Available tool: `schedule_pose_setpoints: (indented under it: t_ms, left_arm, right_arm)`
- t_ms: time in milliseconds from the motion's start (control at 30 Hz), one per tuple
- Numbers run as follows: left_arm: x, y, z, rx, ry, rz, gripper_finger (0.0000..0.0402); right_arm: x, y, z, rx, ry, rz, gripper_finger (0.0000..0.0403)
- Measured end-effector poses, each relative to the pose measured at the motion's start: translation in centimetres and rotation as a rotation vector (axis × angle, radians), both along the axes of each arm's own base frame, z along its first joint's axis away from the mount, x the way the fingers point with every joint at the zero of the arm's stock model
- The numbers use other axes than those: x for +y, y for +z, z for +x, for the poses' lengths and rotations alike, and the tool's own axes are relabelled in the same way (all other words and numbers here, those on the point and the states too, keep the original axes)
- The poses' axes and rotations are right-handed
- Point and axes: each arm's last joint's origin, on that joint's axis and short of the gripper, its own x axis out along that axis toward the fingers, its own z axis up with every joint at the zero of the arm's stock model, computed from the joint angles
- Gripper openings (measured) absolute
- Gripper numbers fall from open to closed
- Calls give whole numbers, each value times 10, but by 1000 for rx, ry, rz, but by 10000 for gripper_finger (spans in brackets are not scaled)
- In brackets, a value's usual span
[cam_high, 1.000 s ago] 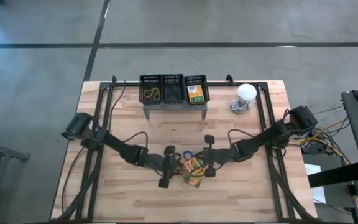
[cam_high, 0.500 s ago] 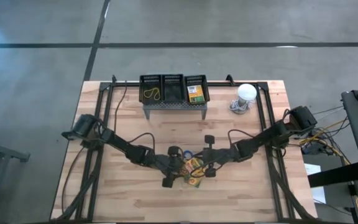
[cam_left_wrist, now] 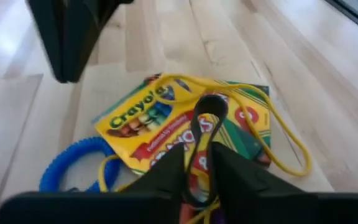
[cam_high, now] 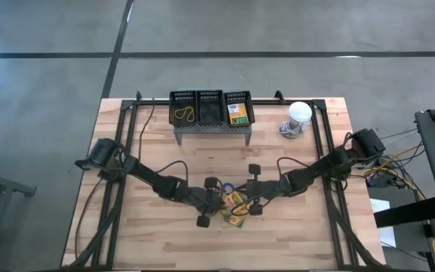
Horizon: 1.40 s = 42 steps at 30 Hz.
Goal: Pick & Place Office Desk Supplies
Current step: Put the black rubberband into the left black bin on the shelf
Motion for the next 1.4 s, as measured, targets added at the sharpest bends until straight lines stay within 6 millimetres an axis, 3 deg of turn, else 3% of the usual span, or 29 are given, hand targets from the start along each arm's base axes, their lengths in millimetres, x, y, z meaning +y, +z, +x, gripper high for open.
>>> schedule_pose_setpoints:
  t_ms: [133,367,567,767,900,1200,1400]
  left_arm:
    - [-4,16,0,-58,70,36,13]
    - [-21,46,-37,-131,534,387,12]
    - [-17,102,-68,-272,651,339,11]
    - [34,151,-105,-326,729,270,13]
    - [83,166,-125,-342,791,176,14]
    - [190,164,-149,-351,988,1,15]
    - [233,150,-146,-319,899,-146,30]
  right_arm:
    - [0,0,0,-4,-1,1,8]
    - [0,1,1,-17,-3,8,9]
    - [-2,1,1,-14,1,-8,9]
    - [-2,0,0,-13,-8,7,9]
    - [-2,-1,0,-11,-5,3,9]
    - [-2,-1,-1,-8,0,-9,9]
    - [-2,-1,-1,-7,0,-10,9]
